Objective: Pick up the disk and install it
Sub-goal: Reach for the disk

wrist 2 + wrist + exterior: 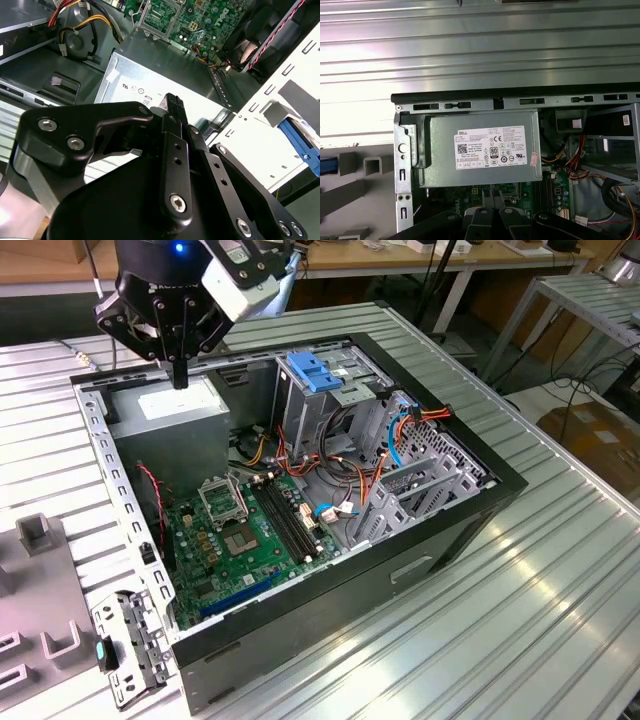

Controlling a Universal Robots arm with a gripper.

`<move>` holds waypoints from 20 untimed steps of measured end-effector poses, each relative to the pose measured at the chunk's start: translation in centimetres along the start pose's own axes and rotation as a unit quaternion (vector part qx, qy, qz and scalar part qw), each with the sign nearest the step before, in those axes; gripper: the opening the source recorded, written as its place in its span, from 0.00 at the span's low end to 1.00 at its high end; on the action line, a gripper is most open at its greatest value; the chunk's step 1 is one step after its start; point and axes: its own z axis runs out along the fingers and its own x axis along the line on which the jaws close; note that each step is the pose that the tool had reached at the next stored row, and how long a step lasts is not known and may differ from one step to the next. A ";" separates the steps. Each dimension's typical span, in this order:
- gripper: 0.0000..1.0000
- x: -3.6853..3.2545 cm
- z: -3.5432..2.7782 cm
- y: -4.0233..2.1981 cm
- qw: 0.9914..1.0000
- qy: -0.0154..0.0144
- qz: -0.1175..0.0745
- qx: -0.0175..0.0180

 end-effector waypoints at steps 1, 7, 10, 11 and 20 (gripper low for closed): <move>0.11 0.05 0.01 -0.01 1.000 0.000 0.000 0.000; 0.11 0.37 0.03 -0.03 1.000 0.000 0.000 0.000; 0.11 0.58 0.04 -0.05 1.000 0.001 0.000 0.000; 0.11 0.64 0.04 -0.05 1.000 0.001 0.000 0.000; 0.11 1.20 0.08 -0.10 1.000 0.002 0.000 0.000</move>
